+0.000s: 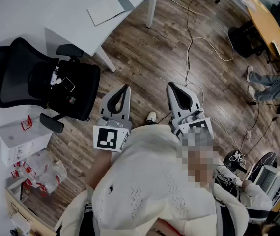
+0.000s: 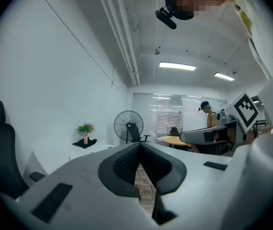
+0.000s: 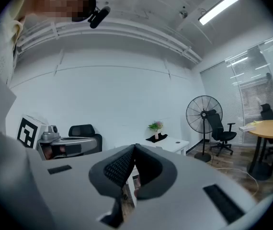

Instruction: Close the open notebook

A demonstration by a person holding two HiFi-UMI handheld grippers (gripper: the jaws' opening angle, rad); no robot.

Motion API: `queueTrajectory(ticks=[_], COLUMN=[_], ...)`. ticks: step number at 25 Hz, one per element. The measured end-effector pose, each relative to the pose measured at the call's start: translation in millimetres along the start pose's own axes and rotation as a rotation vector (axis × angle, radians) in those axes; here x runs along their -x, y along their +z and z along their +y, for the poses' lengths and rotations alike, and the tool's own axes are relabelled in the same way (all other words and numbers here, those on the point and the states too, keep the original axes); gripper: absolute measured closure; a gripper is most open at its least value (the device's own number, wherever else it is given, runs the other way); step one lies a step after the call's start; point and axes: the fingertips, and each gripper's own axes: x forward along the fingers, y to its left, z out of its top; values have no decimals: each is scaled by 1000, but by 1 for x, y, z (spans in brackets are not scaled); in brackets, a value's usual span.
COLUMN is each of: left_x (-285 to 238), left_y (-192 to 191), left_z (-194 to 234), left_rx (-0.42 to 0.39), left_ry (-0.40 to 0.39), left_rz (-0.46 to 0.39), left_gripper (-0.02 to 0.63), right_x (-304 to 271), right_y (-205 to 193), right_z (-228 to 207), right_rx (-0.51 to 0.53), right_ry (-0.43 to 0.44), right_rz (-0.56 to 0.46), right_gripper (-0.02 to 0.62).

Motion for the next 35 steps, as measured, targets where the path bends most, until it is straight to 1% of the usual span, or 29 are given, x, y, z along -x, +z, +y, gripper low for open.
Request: queueTrajectory(ticks=[9,16,19,22,24,27,32,35], left_x=[5,4,4,2,0,-7,-21,-27], left_y=[2,-4,-5,-7,-9,-8,-1,0], left_z=[-22,-33,-38,-45,-50,-60,-71,-74], left_rx=[-20,-19,-14,-14,-14,-24,-39,-46], left_ry=[55,86,105,117,117,97,65,55], left_rz=[-4,15,5,-4,-5,-8,-26,-21], left_gripper=[594,594,594,594,594,594,594,594], right_x=[16,22,27,34,40,46,56,57], right_y=[-1,-6,-11,-11,-10,-11,-11,-12], right_z=[-5,-18,-24,-29,-33,-41,-57,-64], right_rx=[26,16,16,7,0,3,-7,-18], right_ry=[56,80,86,95,93,84,41,27], right_rz=[7,11,16,-3,-19,-22,-23,-15], right_gripper=[594,594,594,594,594,594,594,594])
